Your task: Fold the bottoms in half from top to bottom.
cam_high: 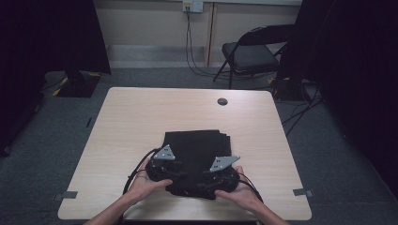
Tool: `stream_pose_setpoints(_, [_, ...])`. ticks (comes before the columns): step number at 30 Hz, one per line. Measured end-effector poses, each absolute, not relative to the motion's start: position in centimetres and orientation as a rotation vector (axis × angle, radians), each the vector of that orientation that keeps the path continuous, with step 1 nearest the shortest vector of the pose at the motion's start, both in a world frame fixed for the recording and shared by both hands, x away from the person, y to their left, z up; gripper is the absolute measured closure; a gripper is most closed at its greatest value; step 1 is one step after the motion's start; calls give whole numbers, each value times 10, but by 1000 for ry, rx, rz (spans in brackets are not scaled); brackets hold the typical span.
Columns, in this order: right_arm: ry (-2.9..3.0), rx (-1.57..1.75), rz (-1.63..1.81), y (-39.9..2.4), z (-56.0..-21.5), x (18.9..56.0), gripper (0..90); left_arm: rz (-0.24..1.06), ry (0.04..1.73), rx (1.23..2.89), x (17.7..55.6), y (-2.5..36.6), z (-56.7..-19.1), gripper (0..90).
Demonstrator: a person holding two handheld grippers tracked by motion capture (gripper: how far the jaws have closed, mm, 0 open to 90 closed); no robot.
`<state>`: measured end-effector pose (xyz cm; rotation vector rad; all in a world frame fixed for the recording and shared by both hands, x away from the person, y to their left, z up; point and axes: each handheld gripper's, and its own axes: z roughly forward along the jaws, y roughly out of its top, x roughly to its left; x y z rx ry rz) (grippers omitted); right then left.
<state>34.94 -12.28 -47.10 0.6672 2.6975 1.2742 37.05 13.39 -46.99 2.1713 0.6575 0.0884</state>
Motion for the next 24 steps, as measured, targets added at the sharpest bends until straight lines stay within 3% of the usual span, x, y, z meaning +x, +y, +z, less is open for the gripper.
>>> stream_pose_setpoints(8, [2563, 896, 1244, -137, -480, 386, 411, 28, 693, 2137, 371, 136, -484, 505])
stream_pose_setpoints(11, [2597, 896, 1188, -138, -487, 388, 399, -50, 712, 2127, 369, 137, -486, 505])
stream_pose_setpoints(20, [2642, 811, 1113, -135, -488, 365, 401, -7, 641, 2199, 361, 128, -457, 500])
stream_pose_setpoints(24, [2641, 816, 1173, -139, -478, 364, 333, 40, 648, 2149, 367, 131, -437, 501])
